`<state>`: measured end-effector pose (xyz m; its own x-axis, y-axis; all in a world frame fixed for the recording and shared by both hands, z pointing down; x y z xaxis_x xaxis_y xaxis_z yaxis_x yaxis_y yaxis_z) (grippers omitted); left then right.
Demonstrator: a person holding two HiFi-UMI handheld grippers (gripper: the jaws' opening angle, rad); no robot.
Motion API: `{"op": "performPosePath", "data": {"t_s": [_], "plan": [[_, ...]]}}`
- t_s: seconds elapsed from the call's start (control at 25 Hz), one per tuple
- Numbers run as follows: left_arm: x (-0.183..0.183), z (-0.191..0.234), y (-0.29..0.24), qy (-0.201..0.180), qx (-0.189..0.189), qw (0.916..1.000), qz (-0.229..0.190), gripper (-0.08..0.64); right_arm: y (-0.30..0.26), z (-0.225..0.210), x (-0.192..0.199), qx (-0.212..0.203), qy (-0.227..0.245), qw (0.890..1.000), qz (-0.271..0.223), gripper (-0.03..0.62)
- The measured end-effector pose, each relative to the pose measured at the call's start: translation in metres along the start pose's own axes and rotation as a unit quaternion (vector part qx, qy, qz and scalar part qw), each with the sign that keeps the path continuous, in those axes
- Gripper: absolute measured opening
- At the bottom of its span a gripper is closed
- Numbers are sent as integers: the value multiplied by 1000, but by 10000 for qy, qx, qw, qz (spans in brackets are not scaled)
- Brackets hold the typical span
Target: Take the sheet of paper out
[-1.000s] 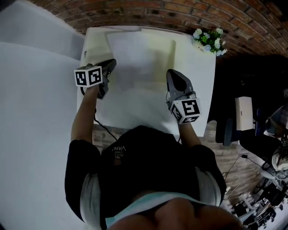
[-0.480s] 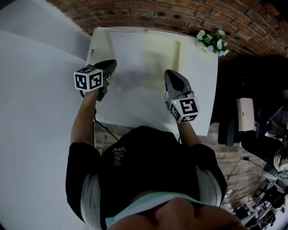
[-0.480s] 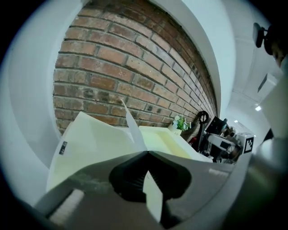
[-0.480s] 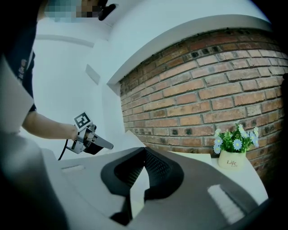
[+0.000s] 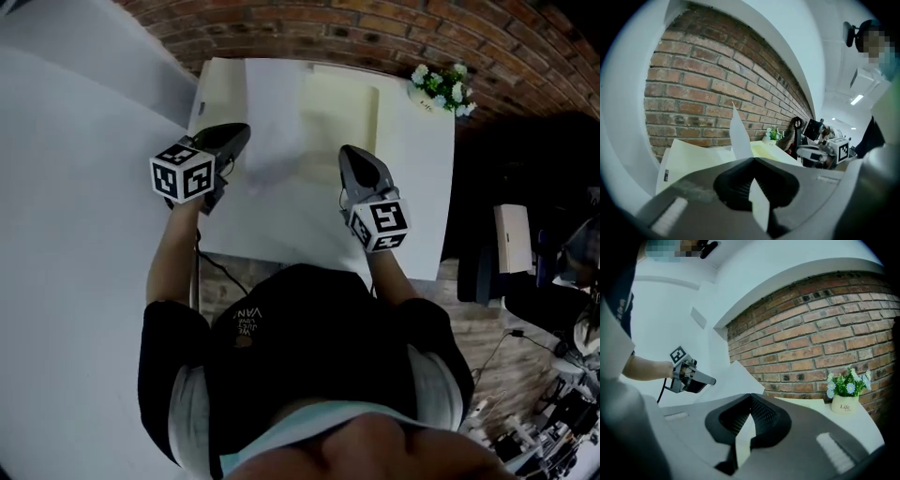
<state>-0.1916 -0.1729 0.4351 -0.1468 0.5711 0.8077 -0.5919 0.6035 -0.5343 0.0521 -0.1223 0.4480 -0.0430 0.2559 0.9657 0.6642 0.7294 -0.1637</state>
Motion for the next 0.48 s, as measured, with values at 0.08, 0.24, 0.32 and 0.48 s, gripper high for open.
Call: {"op": "performPosePath", "data": {"t_s": [0.08,0.24,0.32,0.48], "plan": [[-5,-6,6,-181,57,9998,-46,2,0,1,0,11,-68,10000,-22,1],[-10,-17,17,-254,263,9992,-186,2,1,4,1,55,-180,9998,-66,1],[-12,-22,23,-350,322,9986,-246,0,-1,7,2,50,-223,9997,-107,0],[-18,-33,37,-720,381,9963,-289,2,-5,14,3,19,-262,9996,-143,1]]}}
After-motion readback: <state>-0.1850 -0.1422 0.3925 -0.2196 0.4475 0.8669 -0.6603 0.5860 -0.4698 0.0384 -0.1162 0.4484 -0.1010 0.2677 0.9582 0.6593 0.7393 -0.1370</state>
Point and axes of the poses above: the fingertips, and each gripper's own axes: y backward along the fingers, z to its left, x out of its underside, the point moved 5 cm from there along y, backward along the fingers, and after that the axes turned 7 degrees about -x, right-handed, at the moved point
